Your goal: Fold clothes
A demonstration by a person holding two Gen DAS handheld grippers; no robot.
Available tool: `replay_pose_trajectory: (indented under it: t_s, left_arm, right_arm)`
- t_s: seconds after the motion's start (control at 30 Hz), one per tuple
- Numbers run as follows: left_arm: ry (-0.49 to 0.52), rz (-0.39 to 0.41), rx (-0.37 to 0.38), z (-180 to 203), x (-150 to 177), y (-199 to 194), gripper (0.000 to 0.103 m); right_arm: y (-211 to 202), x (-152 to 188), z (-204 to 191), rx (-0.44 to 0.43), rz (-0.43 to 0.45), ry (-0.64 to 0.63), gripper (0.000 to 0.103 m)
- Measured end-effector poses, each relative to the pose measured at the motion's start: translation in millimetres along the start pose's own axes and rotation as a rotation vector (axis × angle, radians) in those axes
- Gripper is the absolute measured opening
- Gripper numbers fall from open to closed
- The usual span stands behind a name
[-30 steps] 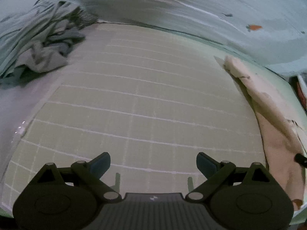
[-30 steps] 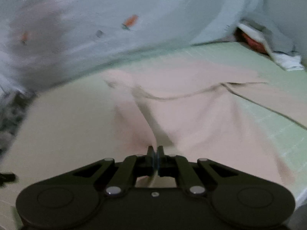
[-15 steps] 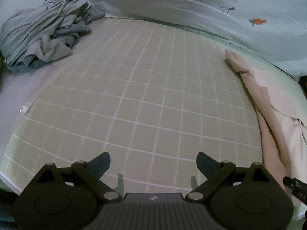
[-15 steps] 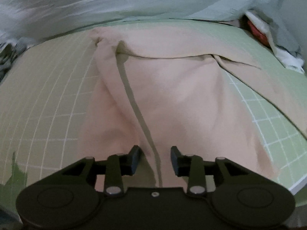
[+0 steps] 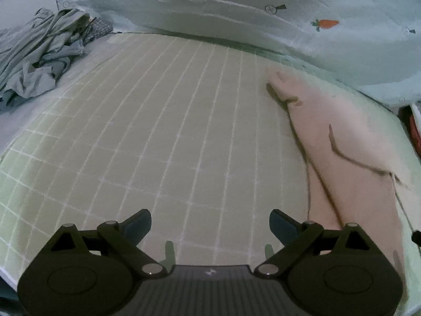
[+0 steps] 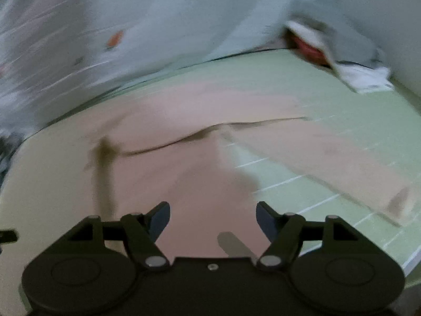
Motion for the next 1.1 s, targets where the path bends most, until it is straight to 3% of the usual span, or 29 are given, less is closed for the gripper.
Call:
replay_pose_trajectory:
  t_s: [0.23,0.5,0.7,0.83,0.87,0.9,0.93,1.0,1.1]
  left_arm:
    - [-0.007,0.035,0.013,25.7,-48.3,27.5,0.096]
    - [-0.029,0.059,0.105,45.1,-138.2,84.7,0.093]
    - [-0.093,-0.001,0.178,59.6,-192.2,143.0,0.078]
    - [-0.109,-0.045,0.191,67.5,-205.4,169.9,0.056]
    - [-0.113,-0.051,0.199,68.8,-207.3,174.7,0.052]
    - [-0.116,-0.057,0.207,69.6,-208.2,178.4,0.041]
    - [-0.116,-0.06,0.216,70.4,-208.5,180.6,0.025]
    - [-0.108,-0.064,0.234,74.2,-211.2,184.8,0.013]
    - [-0.078,-0.043,0.221,82.6,-217.3,184.6,0.007]
  right_arm:
    - [33.1,-49.2,66.3,0.088,0.027,0.166,0.078]
    - [104.8,-120.3,97.0,0.144,0.012,0.213,0.079]
    - [161.0,-159.5,101.4,0.131,-0.059,0.215,0.079]
    - [179.6,-164.4,88.6,0.194,-0.085,0.099,0.078]
    - [180.6,-164.4,86.4,0.197,-0.082,0.083,0.073]
    - [181.2,-164.5,84.4,0.196,-0.076,0.067,0.062]
    - [181.4,-165.2,82.6,0.193,-0.071,0.047,0.054]
    - [182.0,-168.1,77.7,0.168,-0.066,-0.008,0.011]
    - [180.8,-175.8,75.5,0.152,-0.054,-0.041,0.007]
Point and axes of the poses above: each gripper's, at about its wrist camera, not at the fingertips, and y roughly the way its jaws point, z to its right, x to its underside, the point moved 4 cm from there along y, roughly the way its jaws point, and after that the axes turned 5 degrees about -z, right-handed, at the moved point
